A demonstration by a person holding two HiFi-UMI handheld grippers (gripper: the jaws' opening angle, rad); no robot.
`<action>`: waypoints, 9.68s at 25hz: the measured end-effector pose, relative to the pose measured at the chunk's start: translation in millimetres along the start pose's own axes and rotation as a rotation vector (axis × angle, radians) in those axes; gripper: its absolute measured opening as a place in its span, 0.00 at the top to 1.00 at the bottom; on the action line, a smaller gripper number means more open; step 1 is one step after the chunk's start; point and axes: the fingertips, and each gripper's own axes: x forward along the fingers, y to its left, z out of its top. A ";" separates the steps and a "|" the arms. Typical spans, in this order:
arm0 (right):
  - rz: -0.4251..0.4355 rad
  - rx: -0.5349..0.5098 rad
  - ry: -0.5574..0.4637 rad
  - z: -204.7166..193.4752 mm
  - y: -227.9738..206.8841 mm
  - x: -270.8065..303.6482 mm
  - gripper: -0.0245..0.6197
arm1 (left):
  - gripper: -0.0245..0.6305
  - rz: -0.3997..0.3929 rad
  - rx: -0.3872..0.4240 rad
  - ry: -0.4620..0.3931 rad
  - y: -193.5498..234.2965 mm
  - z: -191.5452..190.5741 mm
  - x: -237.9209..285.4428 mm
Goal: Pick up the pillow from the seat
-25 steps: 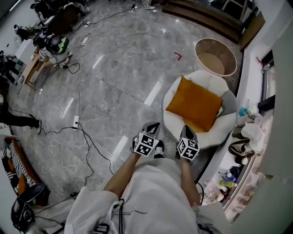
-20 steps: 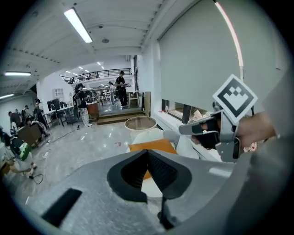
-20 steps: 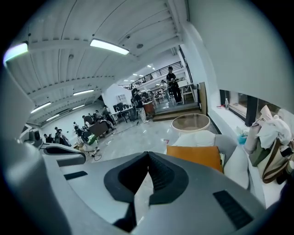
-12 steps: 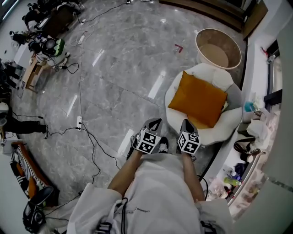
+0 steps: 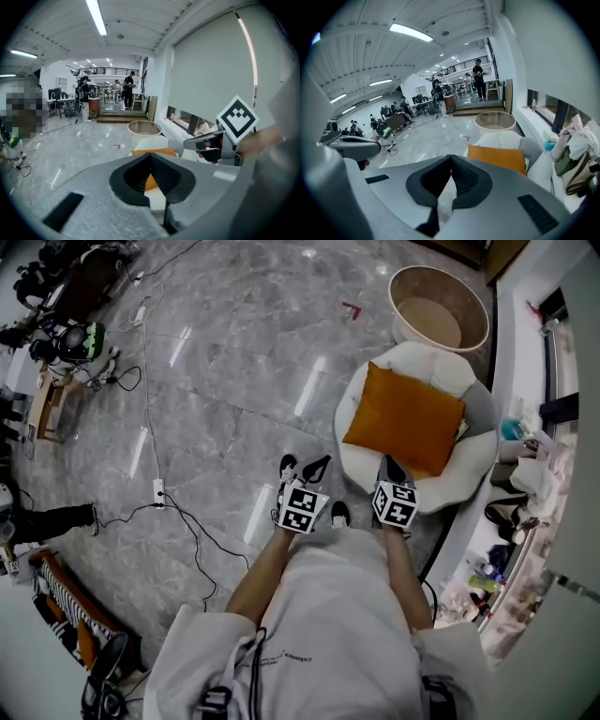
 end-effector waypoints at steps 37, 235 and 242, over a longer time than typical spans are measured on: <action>-0.391 0.027 -0.001 91.5 120.7 144.7 0.95 | 0.95 -0.388 -0.165 0.010 274.8 76.6 69.2; -1.085 0.993 -0.517 125.7 -86.0 88.6 0.95 | 0.55 -1.466 0.560 0.689 -64.1 141.6 365.8; -1.090 0.971 -0.524 127.3 -66.6 86.3 0.95 | 0.55 -1.434 0.577 0.715 -31.9 124.7 350.1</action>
